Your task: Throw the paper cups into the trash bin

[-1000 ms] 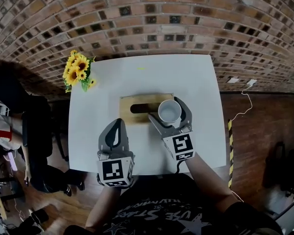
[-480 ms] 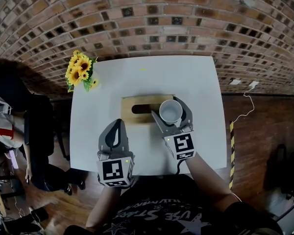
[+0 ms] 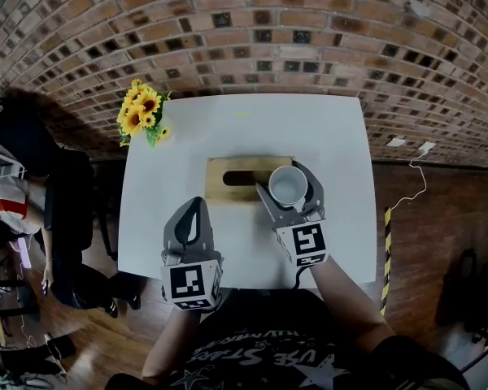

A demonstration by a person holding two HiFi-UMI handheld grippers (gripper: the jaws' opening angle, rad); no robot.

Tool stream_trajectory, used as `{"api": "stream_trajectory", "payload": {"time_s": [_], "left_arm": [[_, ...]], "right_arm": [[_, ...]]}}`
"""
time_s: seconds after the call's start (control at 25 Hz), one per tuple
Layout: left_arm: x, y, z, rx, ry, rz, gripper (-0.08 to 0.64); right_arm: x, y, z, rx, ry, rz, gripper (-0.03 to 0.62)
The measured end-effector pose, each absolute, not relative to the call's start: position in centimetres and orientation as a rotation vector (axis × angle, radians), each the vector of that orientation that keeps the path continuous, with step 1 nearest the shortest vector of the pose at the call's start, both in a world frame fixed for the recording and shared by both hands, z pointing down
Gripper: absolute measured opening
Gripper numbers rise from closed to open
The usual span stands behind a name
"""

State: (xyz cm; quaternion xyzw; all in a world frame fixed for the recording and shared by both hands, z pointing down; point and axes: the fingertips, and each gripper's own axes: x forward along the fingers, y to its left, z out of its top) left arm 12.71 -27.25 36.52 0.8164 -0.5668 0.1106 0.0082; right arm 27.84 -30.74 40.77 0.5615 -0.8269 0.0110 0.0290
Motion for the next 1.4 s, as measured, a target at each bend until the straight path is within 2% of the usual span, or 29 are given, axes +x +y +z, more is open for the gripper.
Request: {"api": "stream_trajectory", "payload": {"time_s": [0.36,0.56,0.96,1.4], "left_arm": [[11.0,-25.8,35.3,2.460,-1.927,0.323,0.005],[7.9,-23.8,34.6,2.316,-2.076,0.329,0.005],[-2.8,-14.1,35.6,1.861,-2.422,0.340,0.005],[-15.8,0.6,37.7,1.380,-2.630,0.275,0.005]], "right_arm": [[26.2,-29.9,38.2,1.538,-2.697,0.060,0.350],[22.0,-29.5,35.8,1.320,-2.841,0.039,0.348],[7.5,-24.4,35.8,0.732,-3.033,-0.020,0.348],[-9.2,-11.8,37.6,0.140,-3.058,-0.034,0.348]]}}
